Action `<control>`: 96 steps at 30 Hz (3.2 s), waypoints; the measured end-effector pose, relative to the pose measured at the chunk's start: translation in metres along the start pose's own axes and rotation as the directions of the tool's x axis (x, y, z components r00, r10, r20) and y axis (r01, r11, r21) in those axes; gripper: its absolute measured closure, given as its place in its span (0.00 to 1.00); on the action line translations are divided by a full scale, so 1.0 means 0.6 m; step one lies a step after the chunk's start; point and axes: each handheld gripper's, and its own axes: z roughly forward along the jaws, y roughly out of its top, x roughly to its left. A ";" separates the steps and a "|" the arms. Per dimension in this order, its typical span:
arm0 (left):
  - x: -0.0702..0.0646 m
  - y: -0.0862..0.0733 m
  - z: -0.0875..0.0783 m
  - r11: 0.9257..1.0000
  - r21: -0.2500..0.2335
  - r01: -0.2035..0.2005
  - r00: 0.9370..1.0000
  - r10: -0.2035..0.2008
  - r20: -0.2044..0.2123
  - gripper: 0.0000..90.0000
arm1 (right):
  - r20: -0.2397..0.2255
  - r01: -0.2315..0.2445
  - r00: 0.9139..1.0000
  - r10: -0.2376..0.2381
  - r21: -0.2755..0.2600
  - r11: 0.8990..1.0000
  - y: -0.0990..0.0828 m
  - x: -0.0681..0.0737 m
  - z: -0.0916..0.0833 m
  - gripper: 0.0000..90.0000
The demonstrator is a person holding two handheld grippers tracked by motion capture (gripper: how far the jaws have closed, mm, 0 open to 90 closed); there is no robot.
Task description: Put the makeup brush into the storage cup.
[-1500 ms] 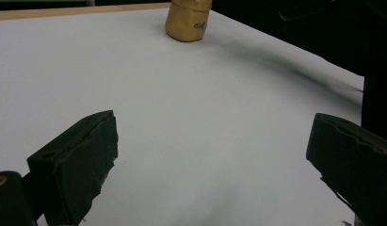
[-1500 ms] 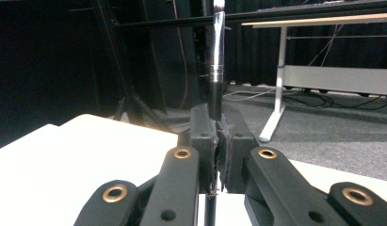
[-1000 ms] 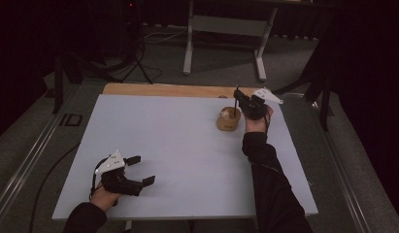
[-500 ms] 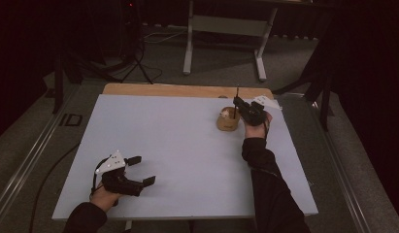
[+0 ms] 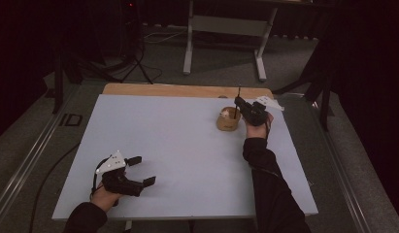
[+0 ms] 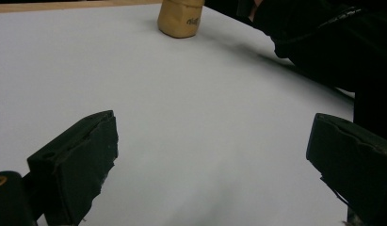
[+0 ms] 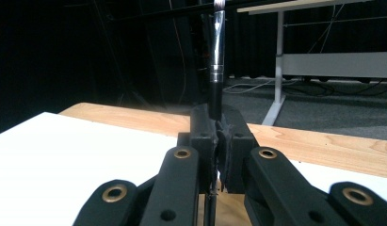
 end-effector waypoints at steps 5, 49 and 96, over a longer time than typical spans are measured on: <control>0.000 -0.001 0.002 1.000 0.003 0.002 1.000 -0.002 0.009 0.03 | 0.006 0.015 1.000 -0.015 -0.008 1.000 0.010 -0.003 0.006 0.95; -0.002 0.002 0.002 1.000 0.006 -0.004 1.000 0.004 0.022 0.03 | -0.011 -0.025 1.000 0.027 0.138 0.990 0.020 -0.006 0.004 0.13; -0.010 0.011 0.007 0.999 0.000 -0.054 0.996 0.054 0.068 0.03 | -0.261 0.071 0.965 -0.002 0.255 0.964 0.043 0.072 -0.128 0.14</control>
